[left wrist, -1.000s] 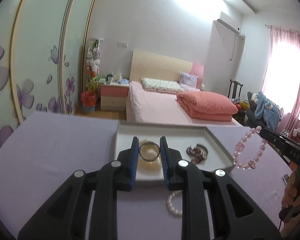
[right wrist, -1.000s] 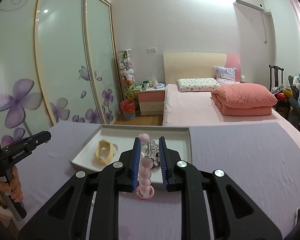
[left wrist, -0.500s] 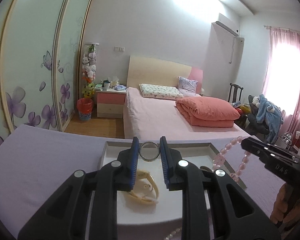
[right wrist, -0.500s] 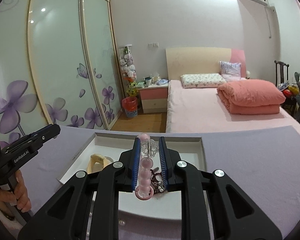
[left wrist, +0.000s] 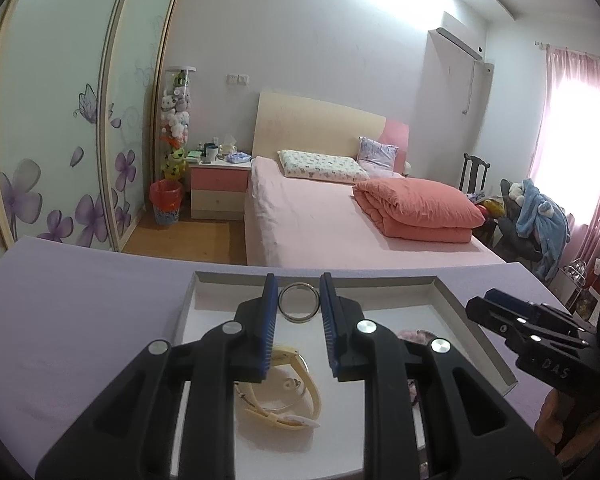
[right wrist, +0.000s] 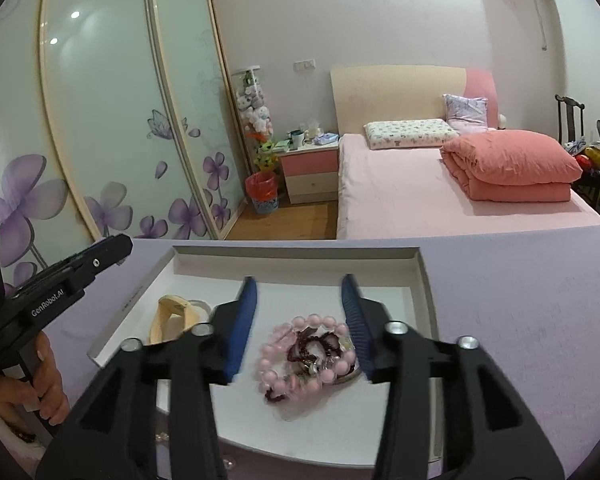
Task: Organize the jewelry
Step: 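Lower the silver ring into the tray and open the left gripper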
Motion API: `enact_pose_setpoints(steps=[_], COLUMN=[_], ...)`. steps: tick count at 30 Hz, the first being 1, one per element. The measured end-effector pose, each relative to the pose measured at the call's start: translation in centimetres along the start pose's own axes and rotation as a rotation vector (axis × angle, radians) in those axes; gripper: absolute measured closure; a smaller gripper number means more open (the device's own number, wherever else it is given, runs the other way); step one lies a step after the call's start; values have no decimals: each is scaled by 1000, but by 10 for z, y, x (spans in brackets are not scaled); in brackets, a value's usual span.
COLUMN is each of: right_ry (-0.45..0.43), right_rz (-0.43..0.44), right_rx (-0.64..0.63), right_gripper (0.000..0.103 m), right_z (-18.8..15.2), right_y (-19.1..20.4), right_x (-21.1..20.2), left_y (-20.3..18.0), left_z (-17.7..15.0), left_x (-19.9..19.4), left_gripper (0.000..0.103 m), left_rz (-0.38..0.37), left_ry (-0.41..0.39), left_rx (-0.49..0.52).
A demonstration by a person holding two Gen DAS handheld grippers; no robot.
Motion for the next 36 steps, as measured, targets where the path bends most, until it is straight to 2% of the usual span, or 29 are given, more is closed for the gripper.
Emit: enact_pose_setpoints(steps=[13,18,36], right_ry=[2,10,6], right_rz=[16,18,27], right_rx=[2,-2,-36], right_gripper=[57,57,57], right_z=[-1,-2,0], right_y=[-1,-1,13], right_x=[-2,0,-1], left_y=[-7,-2,6], left_z=[-20,-23,-24], left_x=[32,38,27], left_gripper=[81,74,73], left_rz=[-5,6,13], left_ry=[60,68,64], left_rx=[10,1,-18])
Point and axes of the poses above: each gripper's, at about its wrist camera, not at the fingertips, and x roughly the way its jaws point, y to its left, z to its top, the point moved 8 cm from there along x, roughly the way its jaws point, and after that the axes turned 15 degrees about -x, right-handed, at the moved point
